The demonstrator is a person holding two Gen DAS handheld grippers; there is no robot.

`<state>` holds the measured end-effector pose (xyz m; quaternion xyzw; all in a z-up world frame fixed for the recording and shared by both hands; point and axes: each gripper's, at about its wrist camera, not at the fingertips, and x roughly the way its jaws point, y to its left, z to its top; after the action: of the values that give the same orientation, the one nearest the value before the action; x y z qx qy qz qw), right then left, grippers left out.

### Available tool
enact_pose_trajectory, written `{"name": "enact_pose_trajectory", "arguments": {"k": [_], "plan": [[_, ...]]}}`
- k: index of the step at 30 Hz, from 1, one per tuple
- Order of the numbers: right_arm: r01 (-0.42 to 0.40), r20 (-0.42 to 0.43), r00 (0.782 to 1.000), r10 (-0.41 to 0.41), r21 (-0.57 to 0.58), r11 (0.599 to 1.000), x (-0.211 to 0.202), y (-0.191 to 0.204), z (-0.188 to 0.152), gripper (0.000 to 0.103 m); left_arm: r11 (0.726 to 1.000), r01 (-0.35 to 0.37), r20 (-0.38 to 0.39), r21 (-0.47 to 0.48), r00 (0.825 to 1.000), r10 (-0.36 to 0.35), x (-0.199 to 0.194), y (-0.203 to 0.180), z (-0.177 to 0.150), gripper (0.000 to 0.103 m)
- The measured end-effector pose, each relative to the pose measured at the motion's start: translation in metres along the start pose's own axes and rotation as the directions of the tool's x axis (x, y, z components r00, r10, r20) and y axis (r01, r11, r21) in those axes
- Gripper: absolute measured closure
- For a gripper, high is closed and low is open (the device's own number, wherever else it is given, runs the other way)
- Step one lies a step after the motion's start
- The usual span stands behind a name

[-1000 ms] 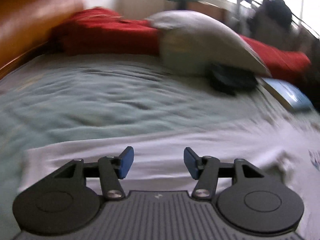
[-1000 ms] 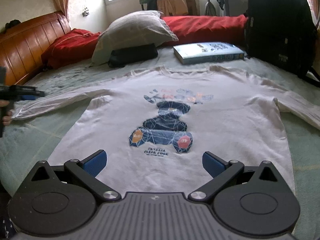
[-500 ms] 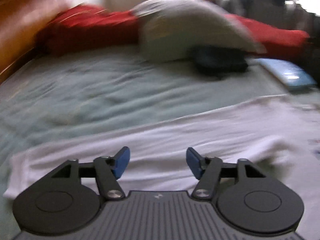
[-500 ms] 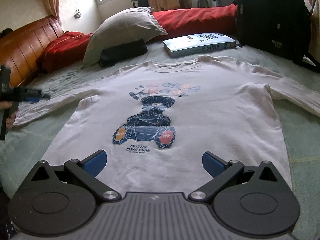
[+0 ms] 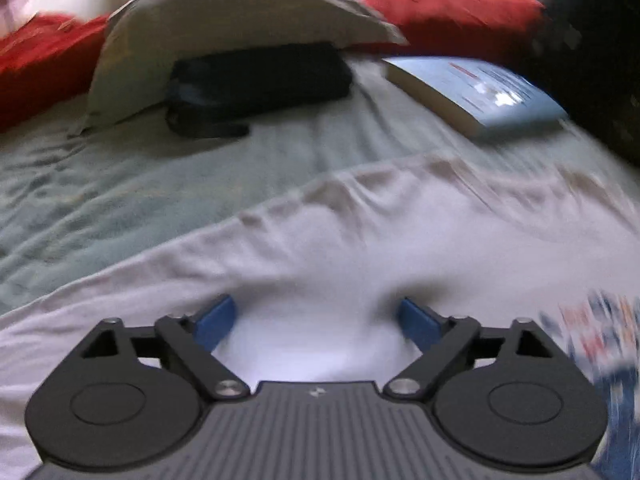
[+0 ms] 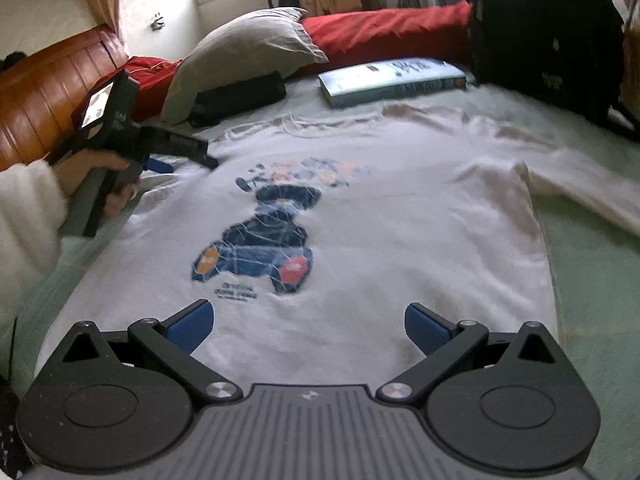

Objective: Fold clothes

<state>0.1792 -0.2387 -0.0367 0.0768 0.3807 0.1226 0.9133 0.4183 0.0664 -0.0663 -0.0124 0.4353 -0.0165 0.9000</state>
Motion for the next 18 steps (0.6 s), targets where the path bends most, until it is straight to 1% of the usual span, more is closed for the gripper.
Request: {"name": "enact_pose_trajectory", "arguments": {"k": [1, 2, 4, 5, 6, 8, 12, 14, 18], "plan": [[-0.003, -0.004, 1.0, 0.003, 0.013, 1.0, 0.002, -0.005, -0.001, 0.0, 1.0, -0.015, -0.005, -0.016, 1.0, 0.015, 0.005, 0.002, 0.006, 0.007], [-0.003, -0.005, 1.0, 0.003, 0.024, 1.0, 0.003, -0.008, -0.002, 0.0, 0.999, -0.031, -0.011, -0.03, 0.999, 0.031, 0.011, 0.005, 0.013, 0.004], [-0.01, 0.001, 1.0, 0.01, 0.045, 0.999, 0.003, -0.014, -0.003, 0.0, 0.997, -0.055, -0.042, -0.051, 0.998, 0.053, 0.018, 0.005, 0.024, 0.003], [-0.017, 0.005, 1.0, 0.016, 0.049, 0.999, 0.001, -0.016, -0.003, 0.0, 0.996, -0.07, -0.052, -0.049, 0.996, 0.067, 0.017, 0.003, 0.029, 0.004], [-0.023, 0.01, 1.0, 0.022, 0.053, 0.998, 0.0, -0.018, -0.004, 0.0, 0.996, -0.082, -0.052, -0.046, 0.995, 0.08, 0.012, 0.001, 0.031, 0.008], [-0.031, 0.017, 0.999, 0.03, 0.059, 0.998, -0.003, -0.022, -0.006, 0.0, 0.995, -0.097, -0.048, -0.038, 0.994, 0.095, 0.0, -0.005, 0.032, 0.009], [-0.048, 0.03, 0.999, 0.045, 0.086, 0.995, -0.007, -0.029, -0.01, 0.0, 1.0, -0.021, -0.012, 0.011, 1.0, 0.021, -0.026, -0.024, 0.028, 0.008], [-0.054, 0.036, 0.998, 0.051, 0.092, 0.994, -0.009, -0.03, -0.011, 0.0, 0.999, -0.004, -0.004, 0.037, 1.0, 0.004, -0.033, -0.034, 0.027, 0.008], [-0.057, 0.037, 0.998, 0.054, 0.08, 0.995, -0.01, -0.031, -0.013, 0.0, 0.996, 0.057, -0.005, 0.068, 0.998, -0.056, -0.031, -0.057, 0.024, 0.008]]}}
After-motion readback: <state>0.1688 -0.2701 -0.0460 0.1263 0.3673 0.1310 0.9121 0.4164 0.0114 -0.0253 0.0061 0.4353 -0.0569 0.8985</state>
